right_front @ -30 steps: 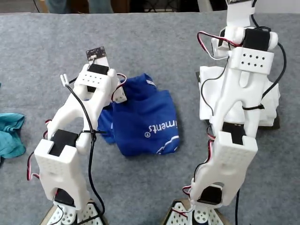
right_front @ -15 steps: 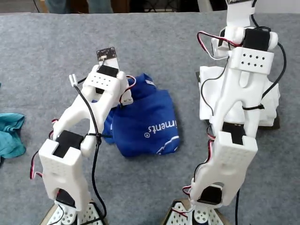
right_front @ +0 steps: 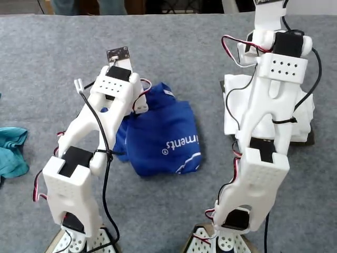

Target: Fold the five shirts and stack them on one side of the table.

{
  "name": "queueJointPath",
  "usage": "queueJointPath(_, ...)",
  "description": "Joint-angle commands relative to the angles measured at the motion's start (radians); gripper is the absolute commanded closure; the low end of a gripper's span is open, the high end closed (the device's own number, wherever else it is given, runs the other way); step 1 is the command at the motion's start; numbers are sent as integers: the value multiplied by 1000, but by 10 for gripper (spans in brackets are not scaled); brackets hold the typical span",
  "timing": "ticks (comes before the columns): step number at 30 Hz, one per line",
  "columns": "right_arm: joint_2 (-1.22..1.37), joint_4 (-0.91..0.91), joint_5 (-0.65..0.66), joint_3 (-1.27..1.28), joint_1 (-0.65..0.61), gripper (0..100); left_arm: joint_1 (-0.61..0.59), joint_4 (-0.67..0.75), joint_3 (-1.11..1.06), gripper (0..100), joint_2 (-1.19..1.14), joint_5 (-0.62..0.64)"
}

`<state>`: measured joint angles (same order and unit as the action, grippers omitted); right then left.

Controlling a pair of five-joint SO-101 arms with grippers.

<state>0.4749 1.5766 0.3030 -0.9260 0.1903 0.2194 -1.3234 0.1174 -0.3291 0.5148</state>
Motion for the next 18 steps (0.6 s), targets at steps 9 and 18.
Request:
queueJointPath(9,-12,6,5,-51,-15,973,-15,-6,64,971,61,-35)
queueJointPath(18,-8,8,5,-44,-38,973,-222,-167,337,971,61,-110)
